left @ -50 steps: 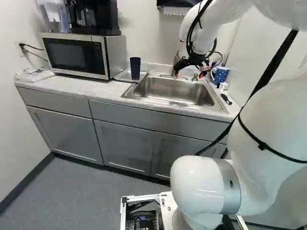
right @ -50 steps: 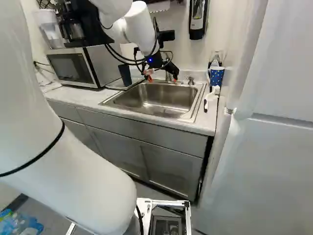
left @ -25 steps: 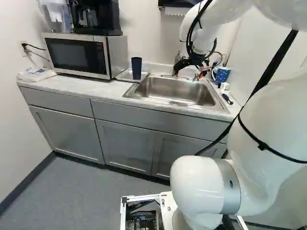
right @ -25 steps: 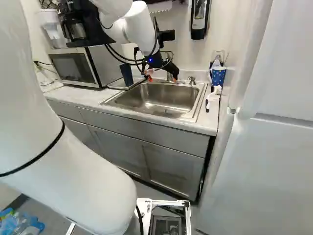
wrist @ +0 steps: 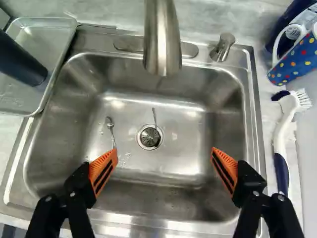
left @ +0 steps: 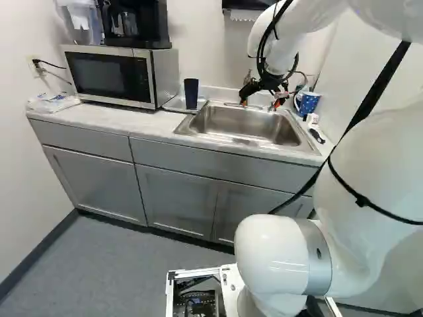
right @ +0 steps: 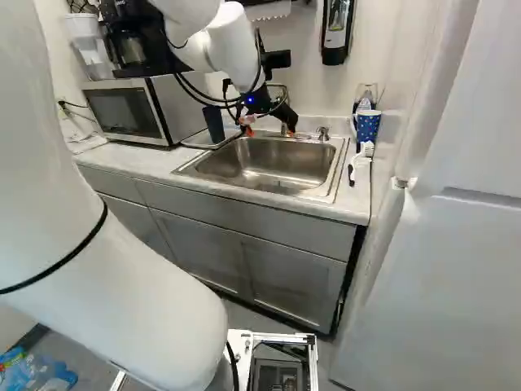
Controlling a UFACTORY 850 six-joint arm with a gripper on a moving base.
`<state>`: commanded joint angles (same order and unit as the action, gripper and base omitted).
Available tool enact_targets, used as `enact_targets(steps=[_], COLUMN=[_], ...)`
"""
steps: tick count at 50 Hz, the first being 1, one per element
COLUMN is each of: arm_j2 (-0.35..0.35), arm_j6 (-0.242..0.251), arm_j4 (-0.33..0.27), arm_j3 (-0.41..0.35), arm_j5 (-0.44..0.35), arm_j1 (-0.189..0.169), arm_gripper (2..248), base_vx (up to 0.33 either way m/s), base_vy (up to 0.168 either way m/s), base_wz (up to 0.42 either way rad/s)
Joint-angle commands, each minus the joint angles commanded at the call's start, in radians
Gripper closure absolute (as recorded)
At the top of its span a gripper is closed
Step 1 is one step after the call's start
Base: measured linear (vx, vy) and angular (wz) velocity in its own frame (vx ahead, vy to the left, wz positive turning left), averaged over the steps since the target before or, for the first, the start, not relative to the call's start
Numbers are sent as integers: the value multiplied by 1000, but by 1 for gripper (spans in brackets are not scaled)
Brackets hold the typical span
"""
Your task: Rinse the cup and place it in the tray
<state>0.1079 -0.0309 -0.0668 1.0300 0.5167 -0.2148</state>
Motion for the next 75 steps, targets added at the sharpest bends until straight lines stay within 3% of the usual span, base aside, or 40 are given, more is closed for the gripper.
enact_targets(steps=[20,75], arm_j2=[0,0], arm_j6=[0,0], arm_j4=[0,0], arm_j3=[0,0], arm_j5=[0,0], arm_j1=[0,0], arm_gripper=[3,3], base_vx=[-45,-137], base_vy=[39,71], base_wz=[-108,-253])
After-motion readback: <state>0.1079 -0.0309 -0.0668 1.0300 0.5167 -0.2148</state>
